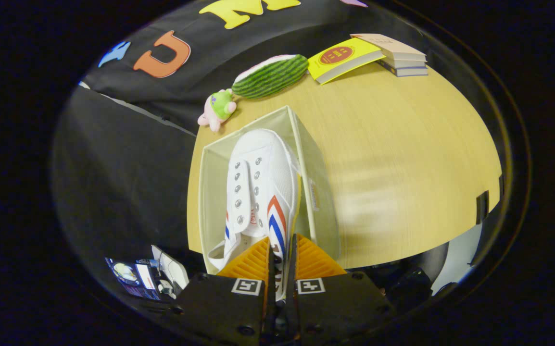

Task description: Open the storage box then place both shoes into the box .Put the left shoe in first, then the right shoe, with the right side of both shoes facing outward in a uniform manner.

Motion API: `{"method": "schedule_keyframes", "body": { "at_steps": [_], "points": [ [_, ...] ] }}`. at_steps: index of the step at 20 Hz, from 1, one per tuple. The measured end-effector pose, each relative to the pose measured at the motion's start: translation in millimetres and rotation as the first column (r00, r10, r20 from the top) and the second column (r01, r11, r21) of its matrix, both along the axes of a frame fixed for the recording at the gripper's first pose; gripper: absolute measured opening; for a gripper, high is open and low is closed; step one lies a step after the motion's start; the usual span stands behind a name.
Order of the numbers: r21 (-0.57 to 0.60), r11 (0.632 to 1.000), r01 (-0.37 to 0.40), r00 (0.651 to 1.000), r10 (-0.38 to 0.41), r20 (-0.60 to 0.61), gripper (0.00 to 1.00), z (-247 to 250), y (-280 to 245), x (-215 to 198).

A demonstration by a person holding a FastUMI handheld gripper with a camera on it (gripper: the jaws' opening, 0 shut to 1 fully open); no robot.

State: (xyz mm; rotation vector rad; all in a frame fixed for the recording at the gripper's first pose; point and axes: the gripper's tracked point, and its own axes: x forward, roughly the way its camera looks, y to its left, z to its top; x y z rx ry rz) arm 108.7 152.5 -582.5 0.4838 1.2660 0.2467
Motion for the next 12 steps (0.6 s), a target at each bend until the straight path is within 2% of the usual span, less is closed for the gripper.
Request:
{"method": "schedule_keyframes", "body": {
  "at_steps": [3,5,10,12],
  "points": [
    [0.008,1.000,0.009,1.000,-0.009,-0.013,0.30,-6.1,2.6,-0.3],
    [-0.021,1.000,0.001,1.000,-0.001,-0.013,0.36,-6.5,-0.3,-0.6],
    [-0.070,0.997,-0.037,0.995,0.043,0.089,0.45,4.7,0.3,13.3],
    [-0.075,0.996,-0.040,0.986,0.051,0.160,0.44,17.8,2.5,24.0]
  ]
}}
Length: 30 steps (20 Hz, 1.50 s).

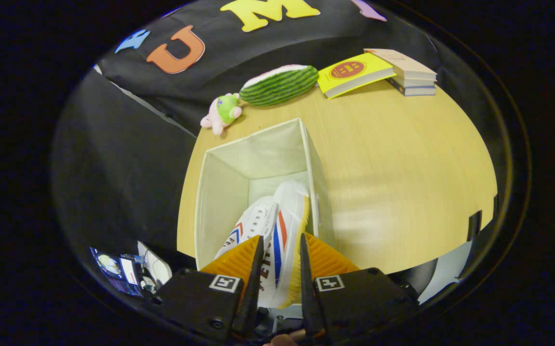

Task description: Open the storage box then place both shoes into the box .Put the left shoe in first, then the right shoe, with the right side of both shoes facing outward in a uniform manner.

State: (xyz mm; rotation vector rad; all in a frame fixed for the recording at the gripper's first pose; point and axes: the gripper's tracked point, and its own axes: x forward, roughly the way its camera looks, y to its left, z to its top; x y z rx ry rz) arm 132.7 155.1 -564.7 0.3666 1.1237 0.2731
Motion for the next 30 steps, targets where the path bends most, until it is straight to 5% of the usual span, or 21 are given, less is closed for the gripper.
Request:
{"method": "schedule_keyframes", "body": {
  "at_steps": [5,8,11,15,17,19,24,30],
  "points": [
    [-0.030,0.998,-0.058,0.980,0.062,0.188,0.52,39.8,1.3,7.1],
    [-0.100,0.994,-0.049,0.924,0.083,0.374,0.59,64.4,-9.7,18.4],
    [-0.172,0.985,0.033,0.796,0.079,0.600,0.67,106.6,-32.5,31.0],
    [-0.194,0.967,0.165,0.553,0.073,0.830,0.87,185.0,-58.3,17.8],
    [-0.170,0.965,0.200,0.484,0.054,0.874,1.00,208.6,-70.5,-3.5],
    [-0.140,0.963,0.230,0.436,0.027,0.900,1.00,222.8,-85.5,-16.3],
    [-0.082,0.947,0.311,0.354,-0.036,0.935,1.00,228.6,-128.3,-53.0],
    [-0.028,0.924,0.381,0.316,-0.101,0.943,1.00,200.7,-166.1,-94.3]
  ]
}}
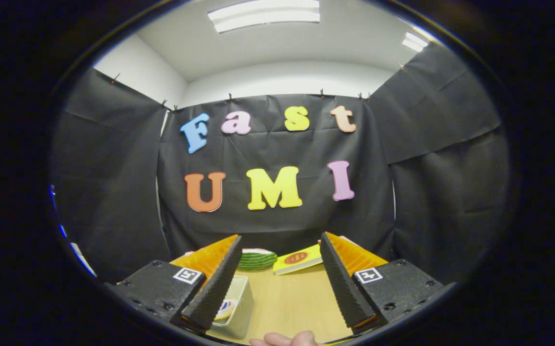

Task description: Open the storage box then place both shoes into the box .Put the left shoe in first, then the right shoe, with the right side of both shoes facing outward in a uniform manner.

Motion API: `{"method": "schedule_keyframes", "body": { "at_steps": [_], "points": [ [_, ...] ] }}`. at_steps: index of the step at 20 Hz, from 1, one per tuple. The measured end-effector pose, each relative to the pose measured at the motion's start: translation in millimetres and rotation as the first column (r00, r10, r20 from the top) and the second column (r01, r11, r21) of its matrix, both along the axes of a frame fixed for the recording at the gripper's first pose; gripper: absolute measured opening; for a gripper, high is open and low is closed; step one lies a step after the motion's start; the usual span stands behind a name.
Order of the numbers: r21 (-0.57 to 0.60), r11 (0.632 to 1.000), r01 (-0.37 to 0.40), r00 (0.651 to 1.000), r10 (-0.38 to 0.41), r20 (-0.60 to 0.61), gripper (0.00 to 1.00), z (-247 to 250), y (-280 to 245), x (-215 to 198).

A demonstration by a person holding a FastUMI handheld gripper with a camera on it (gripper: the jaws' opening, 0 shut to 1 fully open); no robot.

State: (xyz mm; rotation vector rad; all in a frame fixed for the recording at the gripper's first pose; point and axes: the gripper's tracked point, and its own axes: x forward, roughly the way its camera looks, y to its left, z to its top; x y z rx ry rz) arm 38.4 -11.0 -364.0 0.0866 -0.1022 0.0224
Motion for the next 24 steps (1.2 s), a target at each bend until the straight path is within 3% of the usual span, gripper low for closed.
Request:
{"method": "schedule_keyframes", "body": {
  "at_steps": [8,24],
  "points": [
    [0.013,0.999,0.034,0.999,-0.034,0.020,1.00,1.2,-12.8,-11.6],
    [0.032,0.999,0.012,1.000,-0.013,0.003,1.00,0.5,-3.7,-6.8]
  ]
}}
